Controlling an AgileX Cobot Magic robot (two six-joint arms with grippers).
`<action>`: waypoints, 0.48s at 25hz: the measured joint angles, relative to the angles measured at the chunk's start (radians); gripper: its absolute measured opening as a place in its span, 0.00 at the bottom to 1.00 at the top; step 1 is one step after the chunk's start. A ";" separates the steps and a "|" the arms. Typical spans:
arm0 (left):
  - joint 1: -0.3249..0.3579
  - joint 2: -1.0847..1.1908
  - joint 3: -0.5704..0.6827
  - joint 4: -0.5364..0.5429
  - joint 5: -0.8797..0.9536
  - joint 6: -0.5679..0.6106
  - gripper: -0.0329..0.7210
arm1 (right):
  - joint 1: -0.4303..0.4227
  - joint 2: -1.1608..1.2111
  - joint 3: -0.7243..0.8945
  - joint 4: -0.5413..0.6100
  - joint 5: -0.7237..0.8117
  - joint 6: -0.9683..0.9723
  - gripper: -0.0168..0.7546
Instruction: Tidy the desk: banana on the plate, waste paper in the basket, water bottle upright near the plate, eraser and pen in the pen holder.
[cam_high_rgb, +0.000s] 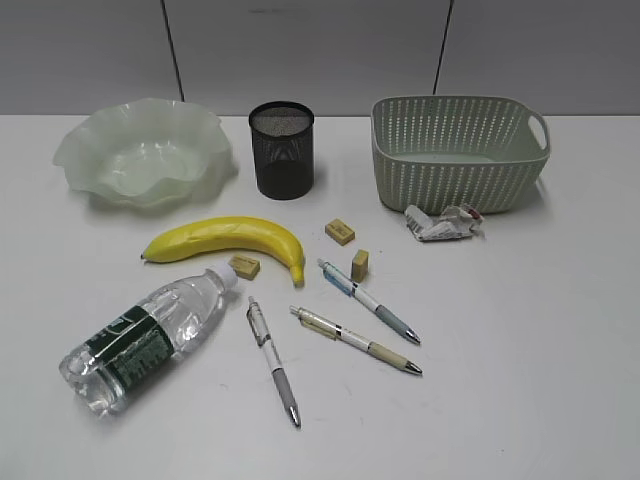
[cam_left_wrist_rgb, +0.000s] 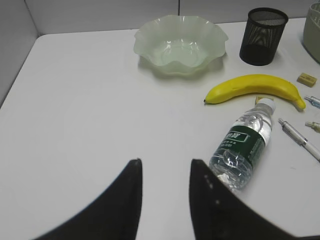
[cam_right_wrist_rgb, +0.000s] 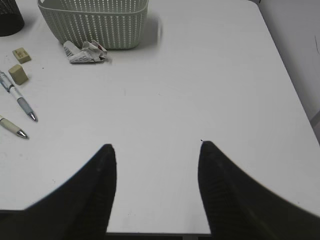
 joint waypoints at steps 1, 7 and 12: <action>0.000 0.000 0.000 0.000 0.000 0.000 0.36 | 0.000 0.000 0.000 0.000 0.000 0.000 0.57; 0.000 0.000 0.000 0.000 0.000 0.000 0.36 | 0.000 0.000 0.000 0.000 0.000 0.000 0.57; 0.000 0.000 0.000 0.000 0.000 0.000 0.36 | 0.000 0.000 0.000 0.000 0.000 0.000 0.57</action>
